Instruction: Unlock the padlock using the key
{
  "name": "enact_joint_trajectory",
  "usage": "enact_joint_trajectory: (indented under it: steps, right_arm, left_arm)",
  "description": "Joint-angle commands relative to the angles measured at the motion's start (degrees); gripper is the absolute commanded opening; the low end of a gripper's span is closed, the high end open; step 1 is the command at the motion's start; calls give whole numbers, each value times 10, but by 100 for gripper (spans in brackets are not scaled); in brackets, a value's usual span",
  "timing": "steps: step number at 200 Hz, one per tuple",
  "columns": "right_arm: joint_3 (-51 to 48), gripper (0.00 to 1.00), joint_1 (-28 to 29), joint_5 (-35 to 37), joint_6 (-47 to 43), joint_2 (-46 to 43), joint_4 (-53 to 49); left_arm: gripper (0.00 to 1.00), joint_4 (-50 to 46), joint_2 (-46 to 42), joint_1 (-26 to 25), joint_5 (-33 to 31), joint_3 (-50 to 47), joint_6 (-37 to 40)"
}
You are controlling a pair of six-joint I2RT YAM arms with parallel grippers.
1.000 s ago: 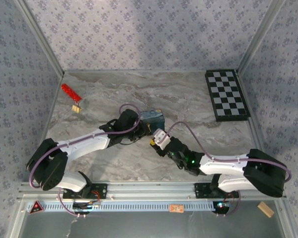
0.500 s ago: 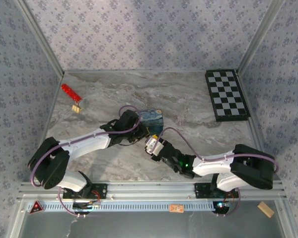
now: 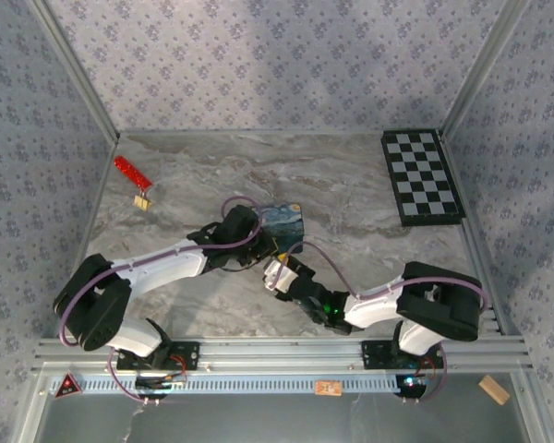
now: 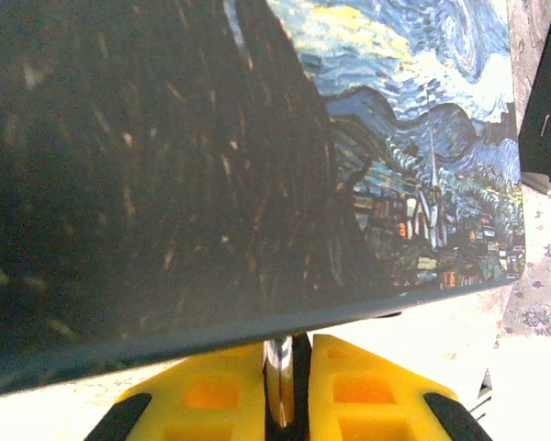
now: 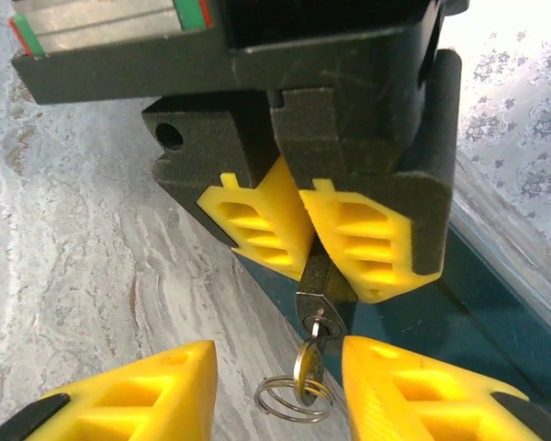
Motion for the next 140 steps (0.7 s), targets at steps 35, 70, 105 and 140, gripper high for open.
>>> enact_joint_trajectory:
  steps: [35, 70, 105, 140]
  right_arm:
    - [20, 31, 2, 33, 2, 13, 24]
    - [17, 25, -1, 39, 14, 14, 15]
    - [8, 33, -4, 51, 24, 18, 15]
    - [12, 29, -4, 57, 22, 37, 32]
  left_arm:
    - [0, 25, -5, 6, 6, 4, -9]
    - [0, 26, -6, 5, 5, 3, -10]
    - [0, 25, -7, 6, 5, 7, -9]
    - [0, 23, -7, 6, 5, 10, -7]
